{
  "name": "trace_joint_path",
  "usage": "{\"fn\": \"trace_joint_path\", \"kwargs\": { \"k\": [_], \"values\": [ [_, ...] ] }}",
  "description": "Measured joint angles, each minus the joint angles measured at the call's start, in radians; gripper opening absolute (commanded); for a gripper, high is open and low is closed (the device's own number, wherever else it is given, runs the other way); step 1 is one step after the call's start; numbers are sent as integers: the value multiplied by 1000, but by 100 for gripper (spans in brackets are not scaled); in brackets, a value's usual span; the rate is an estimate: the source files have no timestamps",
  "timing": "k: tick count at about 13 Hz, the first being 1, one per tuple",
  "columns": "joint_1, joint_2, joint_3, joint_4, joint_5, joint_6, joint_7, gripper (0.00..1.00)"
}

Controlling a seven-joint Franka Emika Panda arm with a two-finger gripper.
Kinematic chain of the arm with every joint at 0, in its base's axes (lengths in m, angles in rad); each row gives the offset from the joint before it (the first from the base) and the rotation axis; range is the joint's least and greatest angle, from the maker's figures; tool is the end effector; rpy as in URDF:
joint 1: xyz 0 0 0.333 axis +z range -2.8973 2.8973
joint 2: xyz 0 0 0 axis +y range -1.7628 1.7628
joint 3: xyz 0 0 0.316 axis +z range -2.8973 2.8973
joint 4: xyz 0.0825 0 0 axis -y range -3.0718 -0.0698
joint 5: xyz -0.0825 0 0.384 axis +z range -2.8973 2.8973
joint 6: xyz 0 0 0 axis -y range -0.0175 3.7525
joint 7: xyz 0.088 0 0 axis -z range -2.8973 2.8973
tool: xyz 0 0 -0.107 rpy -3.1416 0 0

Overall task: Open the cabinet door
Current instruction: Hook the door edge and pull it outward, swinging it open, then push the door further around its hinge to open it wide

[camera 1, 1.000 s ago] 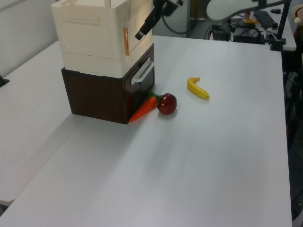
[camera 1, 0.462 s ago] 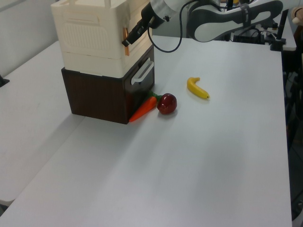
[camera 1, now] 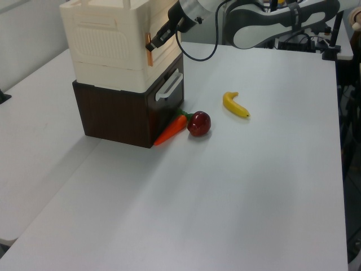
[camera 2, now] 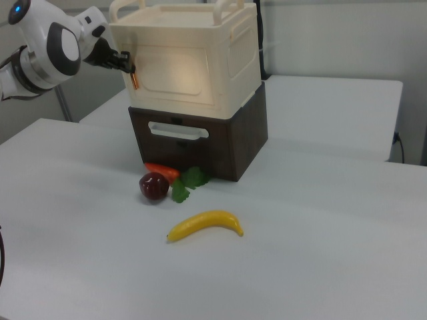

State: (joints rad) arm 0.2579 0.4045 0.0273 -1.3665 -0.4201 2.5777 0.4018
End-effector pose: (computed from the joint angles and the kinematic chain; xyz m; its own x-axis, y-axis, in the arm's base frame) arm 0.7005 0.2082 0.5837 0.6423 0.1369 0.7542 0.0900 -0.9906 0.1032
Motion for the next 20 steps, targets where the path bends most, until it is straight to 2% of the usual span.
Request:
{"fn": "trace_joint_path", "kwargs": {
  "k": [4, 5, 8, 9, 13, 16, 17, 20],
  "values": [
    [7, -18, 6, 1, 1, -75, 20, 7],
    [7, -31, 14, 1, 4, -122, 20, 12],
    [7, -66, 24, -1, 39, -234, 20, 71],
    [7, -77, 24, -1, 51, -268, 20, 83],
    [7, -140, 24, 0, 145, -429, 18, 91],
    [4, -182, 24, 3, 162, -443, 18, 91],
    [4, -184, 24, 11, 162, -428, 18, 91],
    [3, -179, 24, 16, 162, -247, 18, 91]
  ]
}}
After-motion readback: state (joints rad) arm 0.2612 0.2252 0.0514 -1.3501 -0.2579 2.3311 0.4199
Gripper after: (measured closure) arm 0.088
